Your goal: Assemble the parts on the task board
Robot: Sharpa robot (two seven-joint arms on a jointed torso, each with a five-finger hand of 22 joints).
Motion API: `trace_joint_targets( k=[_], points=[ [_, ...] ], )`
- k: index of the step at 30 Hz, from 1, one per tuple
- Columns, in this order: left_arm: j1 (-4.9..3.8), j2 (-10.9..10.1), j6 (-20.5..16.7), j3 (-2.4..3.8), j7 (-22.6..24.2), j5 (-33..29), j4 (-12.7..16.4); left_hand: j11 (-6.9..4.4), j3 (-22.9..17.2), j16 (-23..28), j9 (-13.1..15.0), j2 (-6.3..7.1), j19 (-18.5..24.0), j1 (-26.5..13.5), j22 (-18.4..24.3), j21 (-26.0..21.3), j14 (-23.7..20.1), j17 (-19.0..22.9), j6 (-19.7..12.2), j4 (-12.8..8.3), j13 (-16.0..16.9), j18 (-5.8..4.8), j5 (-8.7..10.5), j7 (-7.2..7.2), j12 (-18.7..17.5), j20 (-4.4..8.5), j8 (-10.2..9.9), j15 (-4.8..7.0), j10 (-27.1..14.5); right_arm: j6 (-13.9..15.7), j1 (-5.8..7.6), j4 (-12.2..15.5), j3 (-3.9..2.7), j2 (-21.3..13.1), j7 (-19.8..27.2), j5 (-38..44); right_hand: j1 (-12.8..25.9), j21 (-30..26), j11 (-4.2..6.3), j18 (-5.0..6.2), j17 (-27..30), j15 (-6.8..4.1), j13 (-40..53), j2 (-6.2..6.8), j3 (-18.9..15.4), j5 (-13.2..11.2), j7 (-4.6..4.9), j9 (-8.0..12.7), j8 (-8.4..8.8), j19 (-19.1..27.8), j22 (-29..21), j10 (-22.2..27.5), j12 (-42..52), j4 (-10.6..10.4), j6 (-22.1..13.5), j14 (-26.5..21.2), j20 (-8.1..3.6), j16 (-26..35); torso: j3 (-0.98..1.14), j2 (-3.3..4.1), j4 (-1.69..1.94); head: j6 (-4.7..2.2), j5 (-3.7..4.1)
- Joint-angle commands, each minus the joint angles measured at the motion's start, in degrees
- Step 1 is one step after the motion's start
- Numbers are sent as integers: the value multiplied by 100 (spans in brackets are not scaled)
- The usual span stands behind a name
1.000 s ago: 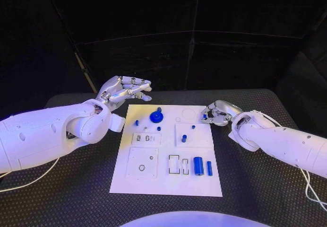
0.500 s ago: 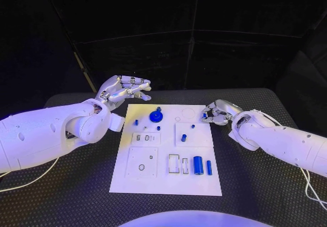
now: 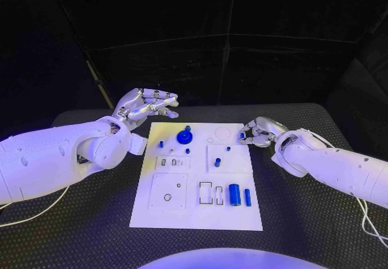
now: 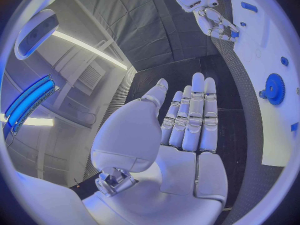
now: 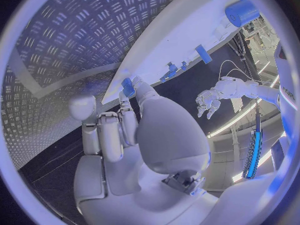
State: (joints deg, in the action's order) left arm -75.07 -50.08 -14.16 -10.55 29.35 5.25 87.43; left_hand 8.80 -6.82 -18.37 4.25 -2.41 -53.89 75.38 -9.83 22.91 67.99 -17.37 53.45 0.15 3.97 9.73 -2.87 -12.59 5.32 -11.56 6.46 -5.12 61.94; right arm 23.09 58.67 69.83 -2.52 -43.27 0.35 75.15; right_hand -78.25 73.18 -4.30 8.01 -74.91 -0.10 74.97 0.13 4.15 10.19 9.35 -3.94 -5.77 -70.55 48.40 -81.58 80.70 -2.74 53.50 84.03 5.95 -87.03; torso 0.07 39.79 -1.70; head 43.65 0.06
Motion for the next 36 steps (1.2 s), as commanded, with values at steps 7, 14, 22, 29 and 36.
trace_joint_targets(
  k=[7, 14, 22, 29, 36],
  points=[
    [-10, 11, 46, 4, 41, -14, 0, 25, 5, 27, -6, -24, 33, 18, 5, -17, -34, -5, 15, -39, 6, 66, 12, -33, -31, -2, -35, -13, -2, -26, 10, 15, -4, -1, 11, 23, -18, 12, -14, -90, -752, 18, 210, 50, -41, -39, 13, -4, -28, 10, -1, 3, 0, 4, 5, 437, 25, -9, 0, 2, 4, 3, 5],
    [-10, 12, 47, 4, 40, -14, -3, 25, 5, 27, -6, -24, 33, 18, 5, -17, -34, -5, 15, -39, 6, 66, 12, -33, -31, -2, -35, -13, -2, -22, 10, 10, -4, -8, 3, 23, -22, 11, -12, -90, -756, 18, 221, 39, -40, -38, 11, -8, -40, 11, -5, -4, 7, 1, 14, 438, 25, -10, 0, 0, 3, 5, 3],
    [-9, 13, 49, 4, 40, -14, -5, 25, 5, 27, -6, -24, 33, 18, 5, -17, -34, -5, 15, -39, 6, 66, 12, -33, -31, -2, -35, -13, -2, 53, 10, 0, -4, -3, -21, 23, -164, 16, 93, -86, -776, -58, 299, -223, 125, -316, -117, -93, -338, 0, 8, -60, 65, 40, 435, 442, -27, -17, 0, 1, 5, 10, 5],
    [-9, 9, 49, 3, 40, -14, -15, 25, 5, 27, -6, -24, 33, 18, 5, -17, -34, -5, 15, -39, 6, 66, 12, -33, -31, -2, -35, -13, -2, 109, 9, 6, -4, -7, -63, 41, -262, 14, 188, -88, -784, -141, 308, -349, 263, -503, -226, -131, -514, -5, 10, -69, 66, 114, 614, 444, -104, -18, 1, 3, 8, 10, -2],
    [-9, 2, 54, 3, 44, -14, -22, 25, 5, 27, -6, -24, 33, 18, 5, -17, -34, -5, 15, -39, 6, 66, 12, -33, -31, -2, -35, -13, -2, 158, 9, 72, -4, -24, -61, 50, -273, 14, 202, -89, -785, -155, 307, -352, 285, -518, -239, -134, -541, -6, 11, -68, 63, 134, 629, 444, -119, -18, 5, -5, -2, 18, -28]
  ],
)
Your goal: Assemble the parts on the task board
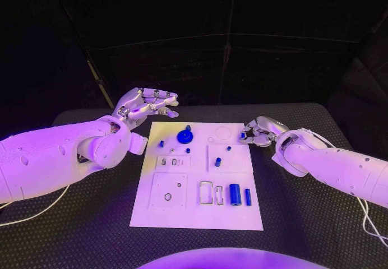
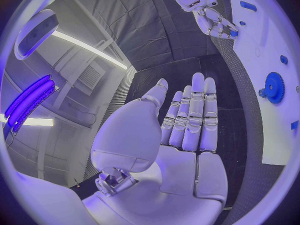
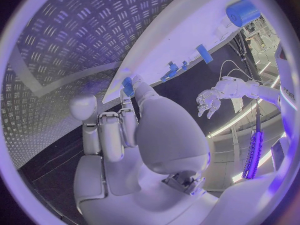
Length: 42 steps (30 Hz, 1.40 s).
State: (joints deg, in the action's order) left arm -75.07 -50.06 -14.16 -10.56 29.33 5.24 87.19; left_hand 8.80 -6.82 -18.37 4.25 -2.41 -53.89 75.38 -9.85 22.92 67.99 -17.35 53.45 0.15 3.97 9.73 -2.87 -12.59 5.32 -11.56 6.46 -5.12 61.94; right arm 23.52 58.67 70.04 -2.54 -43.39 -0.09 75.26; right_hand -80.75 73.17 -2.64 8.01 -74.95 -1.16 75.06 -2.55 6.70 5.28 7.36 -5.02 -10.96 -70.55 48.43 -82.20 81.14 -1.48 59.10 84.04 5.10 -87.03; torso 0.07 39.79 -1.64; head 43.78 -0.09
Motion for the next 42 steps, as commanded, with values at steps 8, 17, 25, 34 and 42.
trace_joint_targets(
  k=[8, 17, 25, 34, 42],
  points=[
    [-9, -1, 56, 4, 50, -14, -10, 25, 3, 31, -6, -33, 32, 17, 9, -18, -32, -16, 18, -41, 7, 67, 12, -34, -37, -3, -38, -13, 1, 176, 15, 455, -8, -216, -124, 12, -1, 11, 36, -89, -780, -55, 294, -57, 23, -30, -36, -22, -25, -5, 2, -5, 14, 11, 53, 444, -44, -17, -11, -27, -1, -23, -7],
    [-10, 0, 48, 2, 49, -14, -21, 25, 3, 31, -6, -34, 32, 17, 9, -18, -32, -16, 18, -41, 7, 67, 12, -34, -38, -3, -39, -13, 1, 182, 133, 1282, -18, -348, -730, 6, 53, 9, 31, -91, -766, -54, 281, -43, 18, -22, -27, -10, -24, -6, 0, 3, 2, -9, 21, 441, -51, -11, -25, -48, 9, -36, -36],
    [-11, -2, 42, 2, 47, -14, -9, 25, 3, 31, -6, -34, 32, 17, 9, -18, -32, -16, 18, -41, 7, 67, 12, -34, -38, -3, -39, -13, 1, 160, 234, 1840, -22, -142, -1315, 267, 94, 3, 30, -90, -755, -54, 272, -28, 14, -1, -26, -3, -28, -2, -12, 8, -8, -24, 5, 439, -53, -6, -28, -47, 15, -1, -139],
    [-12, 31, 55, 2, 48, -14, -29, 25, 2, 33, -5, -39, 32, 15, 10, -18, -31, -21, 21, -41, 8, 67, 12, -33, -40, -3, -40, -13, 4, -142, 259, 1907, -21, 449, -1620, 984, 118, 0, 25, -91, -745, -52, 256, 3, 21, 51, -15, 15, -11, -2, -15, 18, -23, -19, -37, 437, -53, -1, -27, -28, 20, 85, -358],
    [-15, 41, 52, 2, 46, -14, -42, 24, 0, 34, -5, -41, 31, 17, 10, -18, -31, -22, 22, -43, 8, 67, 12, -32, -41, -3, -40, -13, 5, -446, 259, 1757, -16, 930, -1754, 1520, 131, -11, 12, -89, -737, -43, 224, 43, 38, 125, 1, 40, 21, 5, -31, 42, -53, -5, -77, 435, -48, 4, -18, -29, 1, 161, -476]
  ],
)
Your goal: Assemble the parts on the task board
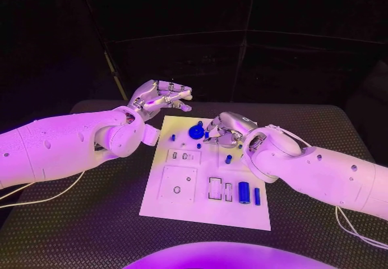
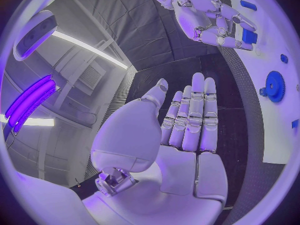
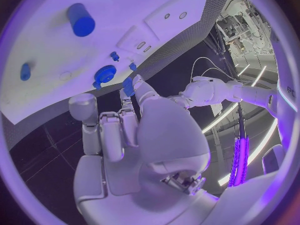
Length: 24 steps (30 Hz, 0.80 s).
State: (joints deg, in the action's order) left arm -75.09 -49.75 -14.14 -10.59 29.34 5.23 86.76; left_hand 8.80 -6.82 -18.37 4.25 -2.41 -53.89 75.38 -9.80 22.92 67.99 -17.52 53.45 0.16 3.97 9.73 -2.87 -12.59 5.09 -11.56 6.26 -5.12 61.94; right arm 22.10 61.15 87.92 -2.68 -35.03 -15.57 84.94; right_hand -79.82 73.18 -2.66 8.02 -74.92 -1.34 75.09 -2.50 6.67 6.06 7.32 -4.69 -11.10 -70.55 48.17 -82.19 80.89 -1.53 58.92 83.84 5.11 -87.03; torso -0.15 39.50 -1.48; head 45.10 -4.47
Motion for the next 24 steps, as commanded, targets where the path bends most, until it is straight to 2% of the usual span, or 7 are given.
trace_joint_targets(
  k=[1, 10, 19, 24],
  points=[
    [-13, 12, 49, 5, 45, -13, 0, 24, 0, 34, -5, -41, 31, 17, 5, -18, -31, -6, 22, -43, 8, 67, 12, -32, -18, -3, -20, -13, 5, -334, 11, -45, -1, 135, -221, 604, 39, -11, 12, -89, -739, -24, 221, 41, 42, 50, 5, 8, 35, 5, -5, 42, -27, 1, -59, 455, -48, 5, 5, 4, -15, 34, -44],
    [-17, 44, 58, 6, 54, -13, -16, 22, -6, 37, -5, -48, 31, 26, 6, -18, -31, -10, 25, -50, 8, 67, 12, -30, -20, -3, -21, -11, 8, -515, 3, -195, 16, 490, -256, 918, 53, -13, 8, -89, -740, -21, 215, 59, 40, 62, 10, 14, 41, 5, -6, 47, -34, 0, -62, 455, -46, 5, 6, -6, -9, 84, -80],
    [-20, 74, 59, 6, 55, -13, -57, 22, -6, 37, -5, -48, 31, 26, 6, -18, -31, -10, 25, -50, 8, 67, 12, -30, -20, -3, -21, -11, 8, -602, -6, -303, 258, 694, -234, 1095, 66, -14, 5, -89, -741, -19, 213, 66, 39, 68, 13, 17, 46, 6, -7, 48, -36, -4, -64, 455, -44, 5, 5, -6, -9, 103, -121],
    [-22, 74, 53, 6, 55, -13, -83, 22, -6, 37, -5, -48, 31, 26, 6, -18, -31, -10, 25, -50, 8, 67, 12, -30, -20, -3, -21, -11, 8, -622, -39, -373, 322, 766, -223, 1173, 73, -15, 3, -89, -744, -17, 213, 73, 39, 72, 15, 21, 50, 6, -8, 48, -36, -6, -68, 456, -43, 4, 3, -10, -8, 124, -153]
  ],
)
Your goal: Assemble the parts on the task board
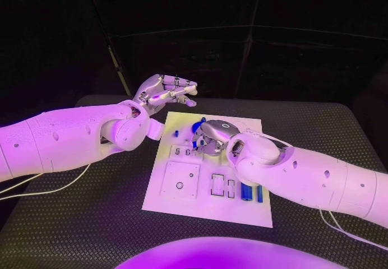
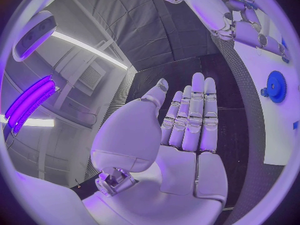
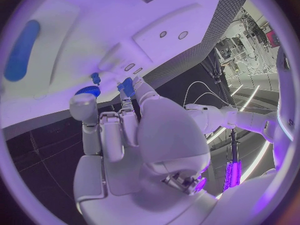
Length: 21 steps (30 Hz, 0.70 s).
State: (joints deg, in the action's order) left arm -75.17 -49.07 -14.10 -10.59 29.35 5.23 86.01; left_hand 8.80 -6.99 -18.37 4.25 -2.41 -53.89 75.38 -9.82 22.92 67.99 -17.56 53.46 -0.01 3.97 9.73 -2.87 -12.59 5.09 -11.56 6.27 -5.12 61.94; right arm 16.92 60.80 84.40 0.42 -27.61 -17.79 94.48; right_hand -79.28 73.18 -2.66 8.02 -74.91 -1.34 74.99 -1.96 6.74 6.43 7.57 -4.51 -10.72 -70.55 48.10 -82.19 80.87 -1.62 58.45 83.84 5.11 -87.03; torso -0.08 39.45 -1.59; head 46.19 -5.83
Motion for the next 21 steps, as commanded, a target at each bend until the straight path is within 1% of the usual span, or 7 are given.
trace_joint_targets(
  k=[1, 7, 10, 13, 21],
  points=[
    [-14, 6, 50, 6, 54, -13, -10, 22, 11, 37, -4, -48, 31, 26, 8, -18, -31, -6, 25, -33, 8, 68, 12, -30, -20, -3, -22, -11, 8, -103, -12, -30, 19, 35, 1, 229, 20, -15, 3, -90, -745, -18, 223, 19, 31, 35, -9, 3, 12, 6, -1, 48, -35, 3, -21, 456, -43, 4, -5, -6, 0, 18, -16],
    [-16, 9, 51, 6, 52, -13, -15, 23, 10, 39, -5, -50, 32, 27, 8, -19, -32, -8, 26, -34, 8, 67, 12, -30, -23, -3, -24, -12, 8, -85, -50, -79, 54, 106, 12, 298, 22, -13, 2, -90, -748, -17, 224, 21, 31, 37, -8, 4, 15, 3, 4, 48, -35, 3, -24, 457, -42, 3, -2, -2, -10, 22, -13],
    [-17, 11, 53, 6, 51, -13, -16, 23, 10, 39, -5, -50, 32, 27, 8, -19, -32, -8, 26, -34, 8, 67, 12, -30, -23, -3, -24, -12, 8, -82, -64, -119, 66, 144, 15, 326, 27, -15, 0, -90, -750, -15, 227, 26, 32, 40, -6, 8, 20, 5, -1, 46, -34, 2, -30, 457, -41, 2, -3, -4, 0, 28, -5],
    [-17, 13, 53, 6, 50, -13, -21, 23, 10, 39, -5, -50, 32, 27, 8, -19, -32, -8, 26, -34, 8, 67, 12, -30, -23, -3, -24, -12, 8, -73, -74, -169, 72, 184, 22, 350, 30, -13, -1, -91, -746, -14, 224, 29, 34, 41, -4, 10, 25, 2, 7, 48, -36, 2, -35, 457, -40, 3, -5, -7, 0, 28, -7],
    [-17, 21, 58, 6, 45, -13, -32, 23, 10, 39, -5, -50, 32, 27, 8, -19, -32, -8, 26, -34, 8, 67, 12, -30, -23, -3, -24, -12, 8, 7, -104, -273, 83, 276, 57, 391, 34, -15, -3, -90, -752, -13, 223, 35, 35, 43, 0, 15, 32, 3, 3, 49, -37, 2, -44, 458, -39, 1, 7, 1, -2, 37, -21]
  ],
)
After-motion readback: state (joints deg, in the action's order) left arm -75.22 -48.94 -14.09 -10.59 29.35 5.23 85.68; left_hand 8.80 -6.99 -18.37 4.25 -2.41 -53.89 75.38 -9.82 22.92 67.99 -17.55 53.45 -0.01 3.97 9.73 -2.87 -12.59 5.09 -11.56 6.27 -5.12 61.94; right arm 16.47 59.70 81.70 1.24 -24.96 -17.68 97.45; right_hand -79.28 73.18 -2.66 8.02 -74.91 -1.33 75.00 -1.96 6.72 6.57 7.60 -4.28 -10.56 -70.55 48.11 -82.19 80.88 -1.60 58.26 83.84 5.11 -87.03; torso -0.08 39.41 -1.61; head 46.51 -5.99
